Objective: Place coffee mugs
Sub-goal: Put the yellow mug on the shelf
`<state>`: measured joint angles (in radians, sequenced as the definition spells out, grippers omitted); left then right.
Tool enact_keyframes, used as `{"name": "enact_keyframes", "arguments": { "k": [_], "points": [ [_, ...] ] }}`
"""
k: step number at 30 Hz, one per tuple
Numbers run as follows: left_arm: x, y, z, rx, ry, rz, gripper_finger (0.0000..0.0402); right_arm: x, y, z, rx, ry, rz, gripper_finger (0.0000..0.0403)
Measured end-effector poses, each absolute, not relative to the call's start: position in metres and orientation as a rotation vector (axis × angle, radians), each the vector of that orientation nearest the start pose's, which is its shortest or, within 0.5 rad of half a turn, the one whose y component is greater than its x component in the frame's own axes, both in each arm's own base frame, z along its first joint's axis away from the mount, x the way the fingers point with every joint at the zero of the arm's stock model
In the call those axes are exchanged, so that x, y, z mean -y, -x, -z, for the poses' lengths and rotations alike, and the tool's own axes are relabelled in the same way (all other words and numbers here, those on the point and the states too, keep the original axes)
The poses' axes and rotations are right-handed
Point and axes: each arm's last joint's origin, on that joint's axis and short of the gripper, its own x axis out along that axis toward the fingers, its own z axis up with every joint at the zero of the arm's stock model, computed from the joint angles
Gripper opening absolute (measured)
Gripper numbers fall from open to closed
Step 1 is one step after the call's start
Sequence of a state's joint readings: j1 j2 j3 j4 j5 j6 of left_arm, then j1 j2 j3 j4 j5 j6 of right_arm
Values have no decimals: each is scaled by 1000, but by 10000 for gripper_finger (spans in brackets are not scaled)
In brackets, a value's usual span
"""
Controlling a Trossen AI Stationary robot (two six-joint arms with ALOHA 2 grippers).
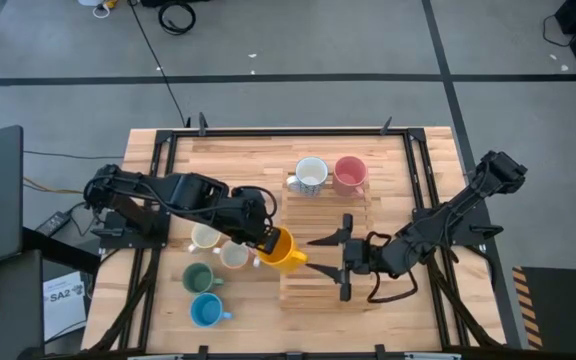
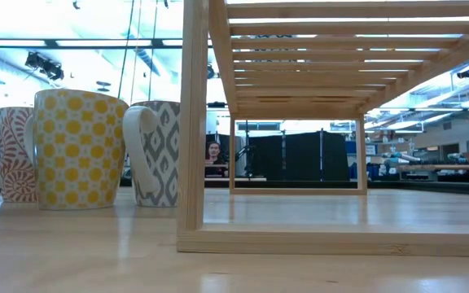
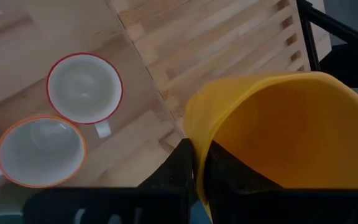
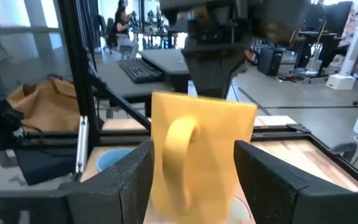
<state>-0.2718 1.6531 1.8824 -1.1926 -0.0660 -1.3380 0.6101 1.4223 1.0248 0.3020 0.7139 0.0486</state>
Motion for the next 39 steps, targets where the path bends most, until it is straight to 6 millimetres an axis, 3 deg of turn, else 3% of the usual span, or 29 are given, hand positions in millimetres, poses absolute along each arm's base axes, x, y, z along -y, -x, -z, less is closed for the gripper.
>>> {"name": "enact_keyframes", "arguments": {
  "k": [15, 34, 39],
  "points": [
    [84, -311, -401, -889, 1042, -476, 29, -161, -294, -301, -86, -28, 104, 214],
    [83, -310, -401, -893, 1039, -489, 30, -161, -292, -309, -30, -27, 114, 75],
    [84, -310, -401, -898, 1042, -485, 31, -161, -292, -309, -30, -26, 113, 62]
  ]
}}
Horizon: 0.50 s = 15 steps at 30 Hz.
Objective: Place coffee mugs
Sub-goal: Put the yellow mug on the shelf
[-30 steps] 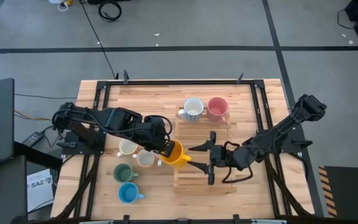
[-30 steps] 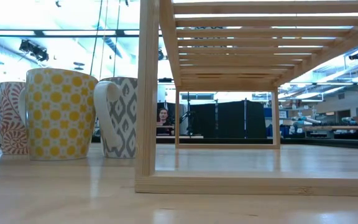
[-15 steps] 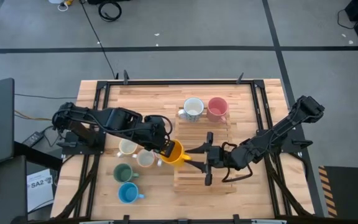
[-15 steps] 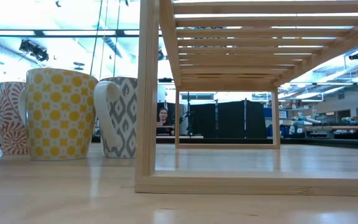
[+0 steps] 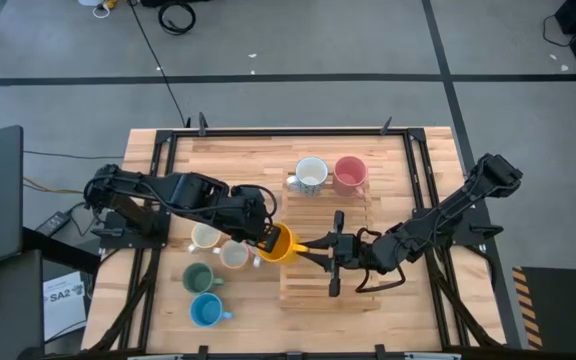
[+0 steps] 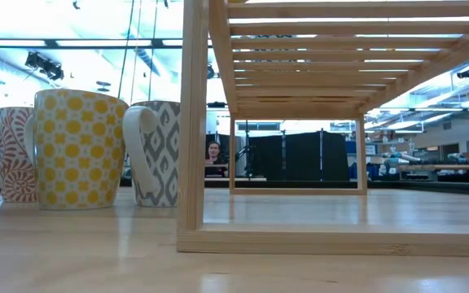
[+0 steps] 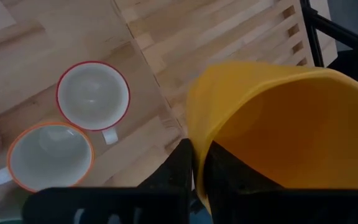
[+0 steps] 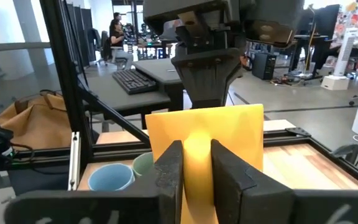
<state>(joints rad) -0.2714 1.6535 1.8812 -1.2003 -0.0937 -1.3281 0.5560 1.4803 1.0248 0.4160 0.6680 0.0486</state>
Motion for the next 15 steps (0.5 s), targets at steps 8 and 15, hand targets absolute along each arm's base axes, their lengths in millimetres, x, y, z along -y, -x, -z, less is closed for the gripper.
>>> {"name": "enact_keyframes", "arguments": {
  "k": [8, 15],
  "points": [
    [85, -311, -401, -901, 1039, -466, 58, -161, -292, -309, -29, -33, 99, 62],
    [85, -311, -401, -907, 1041, -456, 61, -161, -292, -309, -29, -34, 97, 62]
  ]
}}
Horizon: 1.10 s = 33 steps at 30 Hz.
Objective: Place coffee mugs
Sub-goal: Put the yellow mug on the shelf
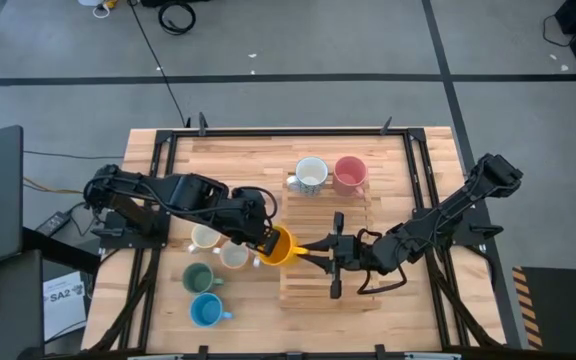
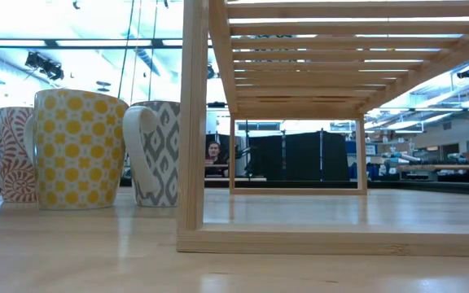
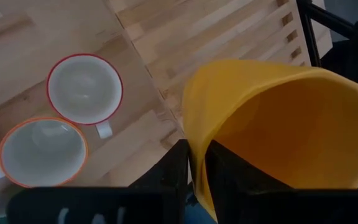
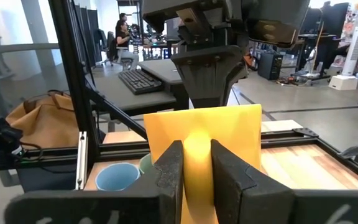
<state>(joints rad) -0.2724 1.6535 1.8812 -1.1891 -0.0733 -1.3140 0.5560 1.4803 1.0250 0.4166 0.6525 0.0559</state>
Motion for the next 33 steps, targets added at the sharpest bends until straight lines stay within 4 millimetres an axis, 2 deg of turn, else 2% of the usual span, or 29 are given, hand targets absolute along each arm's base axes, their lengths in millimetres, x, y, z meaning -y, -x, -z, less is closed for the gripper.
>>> {"name": "enact_keyframes", "arguments": {
  "k": [4, 33],
  "points": [
    [85, -311, -401, -911, 999, -431, 61, -161, -292, -309, -29, -34, 102, 62],
    [85, -312, -403, -897, 1002, -417, 62, -169, -283, -298, -114, -22, 209, 61]
  ]
}}
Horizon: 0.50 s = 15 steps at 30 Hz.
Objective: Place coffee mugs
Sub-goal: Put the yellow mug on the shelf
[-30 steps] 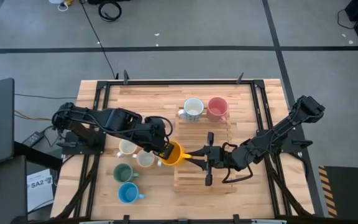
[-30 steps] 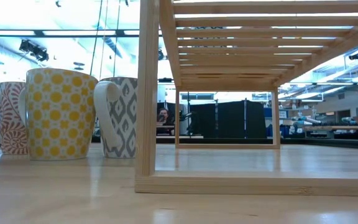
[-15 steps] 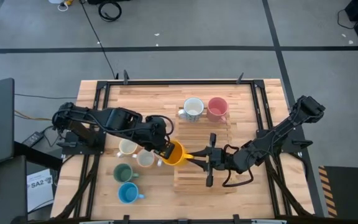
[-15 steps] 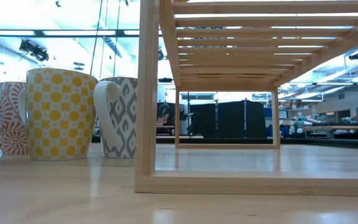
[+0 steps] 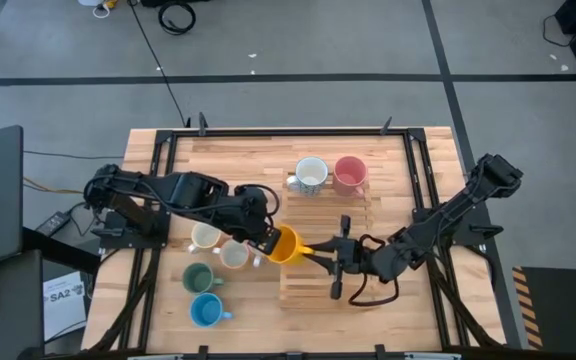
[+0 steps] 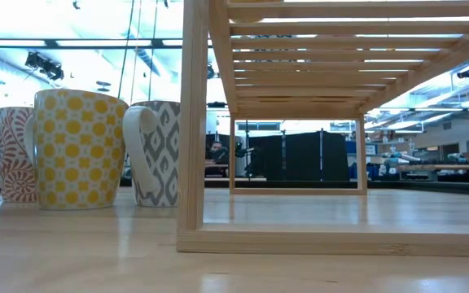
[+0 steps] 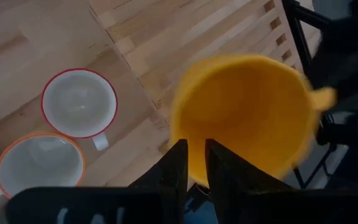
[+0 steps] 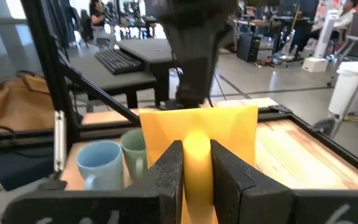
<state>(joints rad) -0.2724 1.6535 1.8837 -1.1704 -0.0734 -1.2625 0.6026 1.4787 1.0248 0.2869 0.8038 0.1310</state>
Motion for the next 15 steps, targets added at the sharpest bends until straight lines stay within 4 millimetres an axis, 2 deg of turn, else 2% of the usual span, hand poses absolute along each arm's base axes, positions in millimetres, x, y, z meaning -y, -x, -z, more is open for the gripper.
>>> {"name": "enact_keyframes", "arguments": {
  "k": [6, 15],
  "points": [
    [85, -312, -403, -902, 999, -418, 62, -171, -274, -304, -104, -21, 245, 61],
    [85, -312, -403, -907, 960, -398, 62, -173, -240, -324, -99, 15, 325, 62]
  ]
}}
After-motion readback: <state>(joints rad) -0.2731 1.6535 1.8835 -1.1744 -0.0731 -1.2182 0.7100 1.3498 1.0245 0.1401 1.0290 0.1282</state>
